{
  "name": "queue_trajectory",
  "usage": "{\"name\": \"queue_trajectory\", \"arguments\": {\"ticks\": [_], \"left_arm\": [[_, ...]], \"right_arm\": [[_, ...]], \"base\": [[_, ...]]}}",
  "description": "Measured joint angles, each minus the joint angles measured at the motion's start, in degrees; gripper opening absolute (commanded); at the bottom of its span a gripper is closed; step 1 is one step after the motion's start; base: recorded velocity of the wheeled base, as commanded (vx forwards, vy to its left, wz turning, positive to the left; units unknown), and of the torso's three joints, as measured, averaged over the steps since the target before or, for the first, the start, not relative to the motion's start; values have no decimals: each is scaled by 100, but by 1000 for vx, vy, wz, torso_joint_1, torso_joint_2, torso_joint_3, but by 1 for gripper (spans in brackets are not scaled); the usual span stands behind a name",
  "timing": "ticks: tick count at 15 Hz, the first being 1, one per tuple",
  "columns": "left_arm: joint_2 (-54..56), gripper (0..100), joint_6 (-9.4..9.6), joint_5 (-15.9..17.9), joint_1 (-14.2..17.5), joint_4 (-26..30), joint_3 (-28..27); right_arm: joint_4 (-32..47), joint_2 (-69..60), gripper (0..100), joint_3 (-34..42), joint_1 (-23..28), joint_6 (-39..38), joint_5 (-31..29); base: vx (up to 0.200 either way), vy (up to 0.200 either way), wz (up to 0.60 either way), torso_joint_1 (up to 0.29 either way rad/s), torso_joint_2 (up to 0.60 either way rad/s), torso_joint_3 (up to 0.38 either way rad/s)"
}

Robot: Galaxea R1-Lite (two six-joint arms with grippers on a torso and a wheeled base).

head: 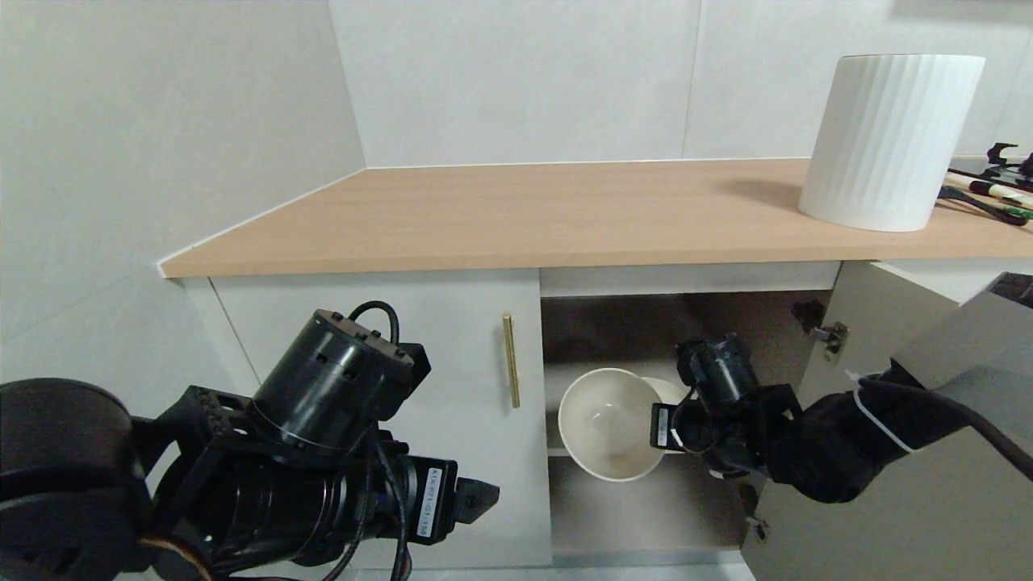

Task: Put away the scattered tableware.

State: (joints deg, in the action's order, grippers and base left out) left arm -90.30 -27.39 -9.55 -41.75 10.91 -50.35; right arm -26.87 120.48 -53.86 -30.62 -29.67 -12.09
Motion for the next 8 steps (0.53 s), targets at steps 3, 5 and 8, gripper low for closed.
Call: {"name": "queue_trajectory", "arguments": {"ticks": [3, 5, 8], "left_arm": [[-6, 100, 0, -2, 0, 0, 7], [-5, 100, 0, 0, 0, -2, 0], [-5, 100, 0, 0, 0, 0, 0]], "right_arm": [[43, 177, 0, -347, 404, -150, -9], [51, 322, 0, -546, 572, -155, -5], [55, 553, 0, -766, 769, -210, -5]], "base": [[0, 0, 0, 0, 0, 0], [0, 0, 0, 0, 0, 0], [0, 0, 0, 0, 0, 0]]}}
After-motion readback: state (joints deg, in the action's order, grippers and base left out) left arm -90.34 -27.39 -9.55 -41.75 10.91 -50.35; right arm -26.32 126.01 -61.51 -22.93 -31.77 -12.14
